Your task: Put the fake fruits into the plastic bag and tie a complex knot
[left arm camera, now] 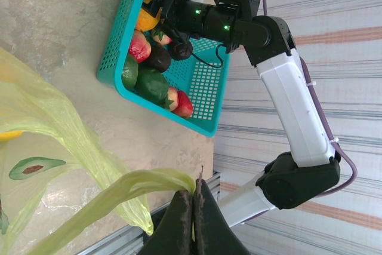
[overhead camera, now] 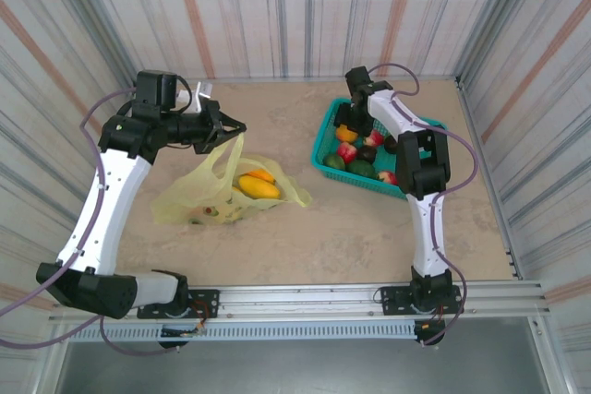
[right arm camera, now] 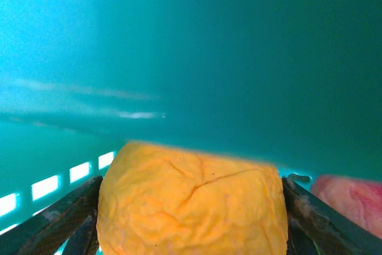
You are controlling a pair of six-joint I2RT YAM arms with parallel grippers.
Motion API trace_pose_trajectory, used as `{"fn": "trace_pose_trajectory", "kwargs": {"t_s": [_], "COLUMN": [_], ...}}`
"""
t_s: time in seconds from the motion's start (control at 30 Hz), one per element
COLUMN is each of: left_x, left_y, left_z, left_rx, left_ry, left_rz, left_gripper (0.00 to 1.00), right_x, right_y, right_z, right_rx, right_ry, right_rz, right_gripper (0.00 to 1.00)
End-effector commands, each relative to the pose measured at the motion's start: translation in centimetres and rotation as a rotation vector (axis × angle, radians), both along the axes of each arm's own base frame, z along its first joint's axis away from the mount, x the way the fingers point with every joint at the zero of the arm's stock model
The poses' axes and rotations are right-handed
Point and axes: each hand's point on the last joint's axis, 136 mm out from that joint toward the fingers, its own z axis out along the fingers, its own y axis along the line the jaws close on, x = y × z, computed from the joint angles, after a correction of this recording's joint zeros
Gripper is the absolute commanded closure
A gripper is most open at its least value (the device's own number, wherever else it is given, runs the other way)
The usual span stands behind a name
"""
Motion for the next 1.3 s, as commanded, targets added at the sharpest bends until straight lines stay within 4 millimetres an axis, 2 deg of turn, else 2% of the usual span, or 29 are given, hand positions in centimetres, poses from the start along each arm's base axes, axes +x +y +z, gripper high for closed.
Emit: {"fn": "trace_pose_trajectory", "kwargs": {"t_s": [0.0, 0.17, 0.23, 0.47, 0.6, 0.67, 0.77, 0.9, 0.97, 1.03, 1.1, 1.17, 1.27], "left_x": [0.2, 0.3, 0.3, 0.1, -0.1, -0.1, -0.1, -0.2, -0.2, -0.3, -0.3, -0.4, -0.7], "left_y": [0.0, 0.0, 0.0, 0.0, 0.1, 0.1, 0.1, 0.3, 0.5, 0.6, 0.7, 0.8, 1.0], "left_z": [0.9, 1.5, 1.6, 2.1, 2.3, 2.5, 2.6, 2.7, 3.0, 3.2, 3.3, 3.3, 3.1], "left_rx": [-0.005, -0.010, -0.012, -0.017, -0.019, -0.021, -0.019, -0.018, -0.019, -0.019, -0.019, -0.017, -0.015], "left_ry": [-0.026, -0.041, -0.046, -0.059, -0.065, -0.069, -0.075, -0.077, -0.083, -0.088, -0.092, -0.096, -0.091], "left_rz": [-0.011, -0.011, -0.010, -0.008, -0.008, -0.007, -0.005, 0.001, 0.005, 0.008, 0.011, 0.012, 0.017], "left_gripper": [1.00, 1.00, 1.00, 1.00, 1.00, 1.00, 1.00, 1.00, 1.00, 1.00, 1.00, 1.00, 1.00], "right_x": [-0.1, 0.1, -0.3, -3.2, -5.6, -7.2, -10.6, -16.6, -19.5, -21.5, -22.2, -21.9, -22.6], "right_y": [0.0, 0.1, 0.3, 1.5, 4.8, 7.1, 11.1, 17.1, 19.2, 20.6, 21.5, 21.7, 22.7], "right_z": [3.0, 9.5, 11.4, 16.1, 19.3, 20.9, 22.8, 25.7, 26.2, 25.6, 24.6, 23.2, 22.5], "right_rx": [0.011, 0.095, 0.109, 0.131, 0.308, 0.396, 0.506, 0.629, 0.658, 0.672, 0.673, 0.607, 0.615], "right_ry": [-0.037, -0.152, -0.187, -0.272, -0.327, -0.348, -0.350, -0.368, -0.368, -0.339, -0.313, -0.304, -0.298], "right_rz": [0.024, -0.008, -0.003, 0.048, 0.144, 0.204, 0.324, 0.618, 0.763, 0.849, 0.877, 0.865, 0.916], "right_gripper": [0.37, 0.38, 0.38, 0.38, 0.37, 0.37, 0.38, 0.37, 0.37, 0.37, 0.37, 0.38, 0.37]}}
